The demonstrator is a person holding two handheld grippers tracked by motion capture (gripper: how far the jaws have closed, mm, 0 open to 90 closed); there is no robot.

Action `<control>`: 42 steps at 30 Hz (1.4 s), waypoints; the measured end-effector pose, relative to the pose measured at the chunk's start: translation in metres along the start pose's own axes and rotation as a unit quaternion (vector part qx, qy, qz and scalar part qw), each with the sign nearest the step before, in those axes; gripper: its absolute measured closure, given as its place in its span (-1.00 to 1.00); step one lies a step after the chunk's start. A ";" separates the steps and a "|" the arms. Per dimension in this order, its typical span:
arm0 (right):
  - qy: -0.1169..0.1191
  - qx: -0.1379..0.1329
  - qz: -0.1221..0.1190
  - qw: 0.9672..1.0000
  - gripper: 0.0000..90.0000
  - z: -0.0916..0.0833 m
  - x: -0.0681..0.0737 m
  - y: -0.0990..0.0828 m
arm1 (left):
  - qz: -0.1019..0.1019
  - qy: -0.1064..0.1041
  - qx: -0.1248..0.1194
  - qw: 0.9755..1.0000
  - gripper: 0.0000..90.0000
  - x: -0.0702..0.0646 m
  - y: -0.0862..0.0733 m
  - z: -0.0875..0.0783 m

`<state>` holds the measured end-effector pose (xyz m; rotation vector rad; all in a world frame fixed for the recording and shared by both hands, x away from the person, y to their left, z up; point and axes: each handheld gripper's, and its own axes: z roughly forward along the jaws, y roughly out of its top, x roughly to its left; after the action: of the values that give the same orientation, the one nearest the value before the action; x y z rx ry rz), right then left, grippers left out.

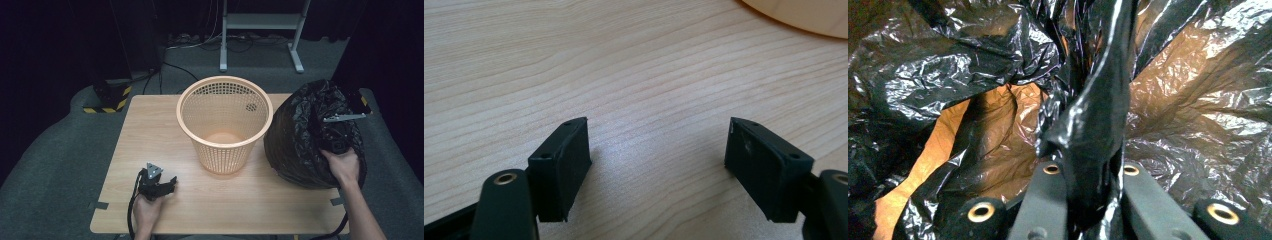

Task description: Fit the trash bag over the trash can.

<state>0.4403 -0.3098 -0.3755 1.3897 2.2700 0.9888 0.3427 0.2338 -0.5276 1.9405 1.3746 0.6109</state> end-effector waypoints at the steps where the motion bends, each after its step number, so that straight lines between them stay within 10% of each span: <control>1: 0.000 -0.002 -0.001 1.000 0.97 -0.003 0.001 0.001 | 0.000 0.000 0.000 1.000 -0.42 0.000 0.000 0.000; 42: 0.016 -0.033 -0.030 0.999 0.98 -0.051 0.012 0.020 | 0.002 0.000 0.001 1.000 -0.42 0.000 0.000 0.000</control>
<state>0.4191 -0.3134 -0.3239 1.2795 2.2659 1.0650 0.3425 0.2339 -0.5275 1.9447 1.3730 0.6116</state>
